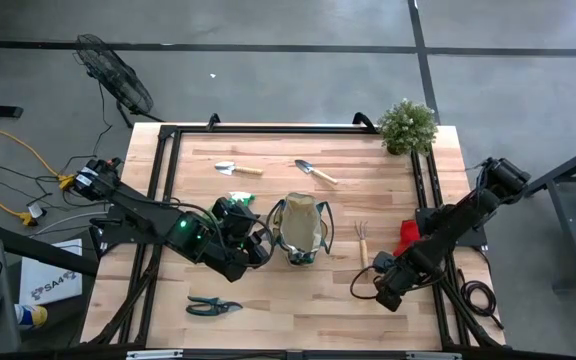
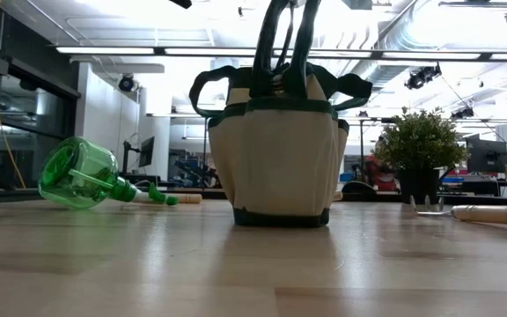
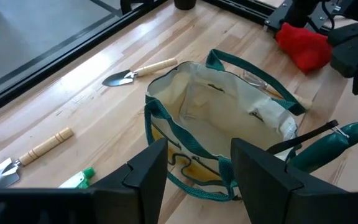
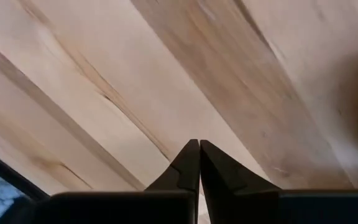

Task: Pick & Place Garden tools in Gardening bag
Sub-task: Put the brown hand rake into the white gardening bag

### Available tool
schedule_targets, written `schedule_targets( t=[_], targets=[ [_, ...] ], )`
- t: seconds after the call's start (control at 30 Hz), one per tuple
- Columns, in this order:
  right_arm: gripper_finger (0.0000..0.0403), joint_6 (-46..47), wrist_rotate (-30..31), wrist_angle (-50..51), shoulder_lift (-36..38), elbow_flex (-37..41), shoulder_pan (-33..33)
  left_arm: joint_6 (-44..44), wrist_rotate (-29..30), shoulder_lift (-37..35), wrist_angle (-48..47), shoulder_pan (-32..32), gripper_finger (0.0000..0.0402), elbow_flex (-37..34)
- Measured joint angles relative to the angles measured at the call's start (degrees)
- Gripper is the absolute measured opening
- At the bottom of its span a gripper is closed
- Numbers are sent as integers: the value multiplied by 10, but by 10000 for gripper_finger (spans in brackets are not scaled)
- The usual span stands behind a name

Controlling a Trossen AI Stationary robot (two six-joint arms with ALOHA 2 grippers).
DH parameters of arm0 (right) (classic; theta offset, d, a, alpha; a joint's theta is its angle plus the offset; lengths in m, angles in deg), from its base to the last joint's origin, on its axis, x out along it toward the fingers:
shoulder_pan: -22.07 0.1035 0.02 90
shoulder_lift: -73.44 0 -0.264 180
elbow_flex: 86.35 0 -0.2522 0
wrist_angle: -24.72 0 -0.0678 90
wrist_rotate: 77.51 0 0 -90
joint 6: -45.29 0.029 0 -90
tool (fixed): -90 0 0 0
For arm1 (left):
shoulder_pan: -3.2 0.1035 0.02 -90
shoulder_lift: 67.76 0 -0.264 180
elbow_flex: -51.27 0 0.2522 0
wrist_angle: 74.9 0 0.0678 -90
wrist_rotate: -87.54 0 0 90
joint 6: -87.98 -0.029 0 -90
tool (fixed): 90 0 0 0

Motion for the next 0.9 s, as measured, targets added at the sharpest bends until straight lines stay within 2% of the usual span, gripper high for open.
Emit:
schedule_targets(
  t=[0.23,0.33,0.57,0.67,0.77,0.9],
  targets=[
    [16,52,86,-4,21,0,-35,0,0,0,2,0,173,0],
    [52,56,99,-21,23,0,-65,0,0,0,3,0,173,0],
    [173,114,119,-12,23,0,-125,0,-1,0,3,0,173,0],
    [213,116,121,-17,20,0,-144,0,-3,0,3,0,173,0],
    [233,116,123,-19,8,0,-157,0,-3,0,1,0,173,0],
    [237,117,132,-20,-14,0,-167,0,-3,0,-2,0,173,0]
  ],
)
